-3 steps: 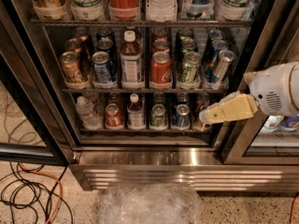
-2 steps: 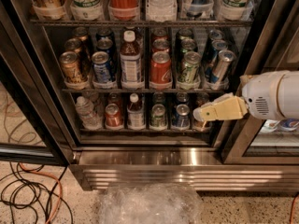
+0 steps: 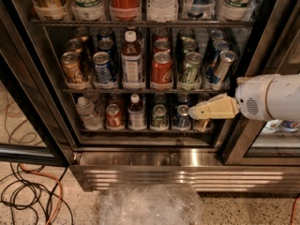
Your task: Pick green can from middle shelf of fridge
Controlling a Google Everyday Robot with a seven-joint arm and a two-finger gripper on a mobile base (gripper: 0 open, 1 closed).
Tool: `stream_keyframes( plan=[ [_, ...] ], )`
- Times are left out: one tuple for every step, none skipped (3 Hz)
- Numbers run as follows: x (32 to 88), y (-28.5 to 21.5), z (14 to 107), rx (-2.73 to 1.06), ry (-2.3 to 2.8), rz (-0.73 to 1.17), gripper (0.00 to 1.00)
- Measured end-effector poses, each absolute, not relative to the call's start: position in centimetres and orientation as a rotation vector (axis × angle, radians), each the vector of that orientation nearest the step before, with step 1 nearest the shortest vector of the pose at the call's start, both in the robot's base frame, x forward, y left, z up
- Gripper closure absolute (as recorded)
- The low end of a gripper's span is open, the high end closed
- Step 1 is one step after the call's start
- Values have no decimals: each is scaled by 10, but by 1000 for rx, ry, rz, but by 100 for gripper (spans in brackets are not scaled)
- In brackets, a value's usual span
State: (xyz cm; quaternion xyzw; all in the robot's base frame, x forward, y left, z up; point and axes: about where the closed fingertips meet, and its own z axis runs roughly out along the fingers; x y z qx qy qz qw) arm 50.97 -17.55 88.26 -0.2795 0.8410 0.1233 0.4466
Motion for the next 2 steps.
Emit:
stream_keyframes(
  plan=[
    [523,-159,868,-681,2060,341,0],
    [529,-150,863,-680,2049,358,0]
  ],
)
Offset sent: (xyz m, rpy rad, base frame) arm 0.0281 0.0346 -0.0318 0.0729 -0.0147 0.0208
